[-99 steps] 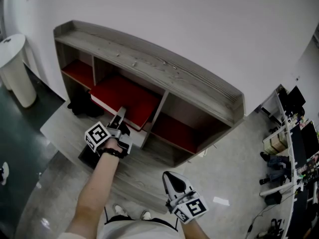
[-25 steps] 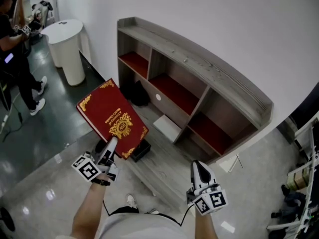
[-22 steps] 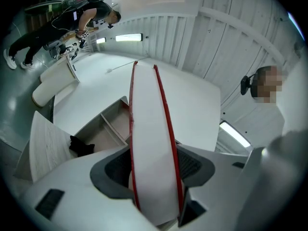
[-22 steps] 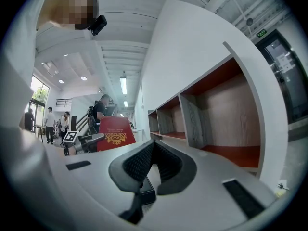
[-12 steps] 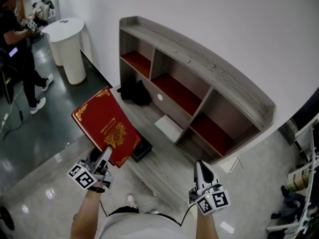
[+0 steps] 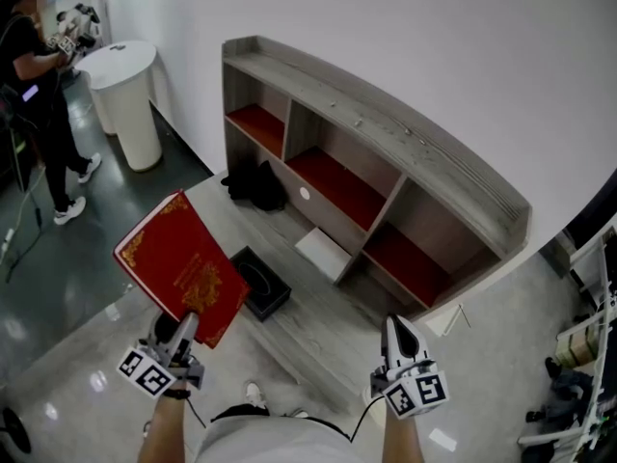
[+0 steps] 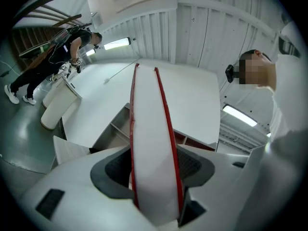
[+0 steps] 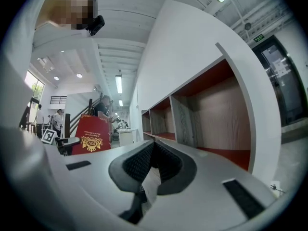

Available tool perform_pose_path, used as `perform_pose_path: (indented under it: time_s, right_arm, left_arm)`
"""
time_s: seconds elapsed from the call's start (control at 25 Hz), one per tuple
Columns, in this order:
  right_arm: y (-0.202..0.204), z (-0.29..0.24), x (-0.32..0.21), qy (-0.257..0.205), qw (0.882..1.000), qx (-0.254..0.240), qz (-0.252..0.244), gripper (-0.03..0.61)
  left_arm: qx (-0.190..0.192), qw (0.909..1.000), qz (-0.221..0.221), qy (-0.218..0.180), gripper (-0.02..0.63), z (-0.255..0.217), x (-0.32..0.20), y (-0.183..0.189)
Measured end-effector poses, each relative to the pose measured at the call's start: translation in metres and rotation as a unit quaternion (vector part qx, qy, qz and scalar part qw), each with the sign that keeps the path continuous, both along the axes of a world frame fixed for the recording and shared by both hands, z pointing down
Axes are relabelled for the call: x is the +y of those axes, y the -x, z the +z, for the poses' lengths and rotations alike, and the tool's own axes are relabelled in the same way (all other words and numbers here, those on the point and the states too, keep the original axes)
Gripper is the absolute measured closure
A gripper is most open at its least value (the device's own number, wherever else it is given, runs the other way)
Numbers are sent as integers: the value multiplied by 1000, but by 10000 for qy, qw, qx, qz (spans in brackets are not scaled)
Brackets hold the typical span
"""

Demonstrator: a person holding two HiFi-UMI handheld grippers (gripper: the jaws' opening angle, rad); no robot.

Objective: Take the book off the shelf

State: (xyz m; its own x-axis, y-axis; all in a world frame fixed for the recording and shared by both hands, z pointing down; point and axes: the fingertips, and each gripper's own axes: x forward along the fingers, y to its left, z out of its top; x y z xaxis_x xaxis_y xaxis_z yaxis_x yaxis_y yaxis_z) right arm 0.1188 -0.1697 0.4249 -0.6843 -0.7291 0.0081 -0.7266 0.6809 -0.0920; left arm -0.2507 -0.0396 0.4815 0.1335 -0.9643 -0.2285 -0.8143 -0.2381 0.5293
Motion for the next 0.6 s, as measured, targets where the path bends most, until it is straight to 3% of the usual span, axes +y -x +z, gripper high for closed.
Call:
perform_pose_path:
  time_s: [0.2,0.6]
  right_arm:
    - [-9,4,-5,52,9999,21,89,555]
    - [-17,-1,-18,12,9998,98,152,555]
  left_arm:
    - [-43,9998,-111,160,357,12,7,0]
    - [-114,9995,-281,-89,359,-8,9,2]
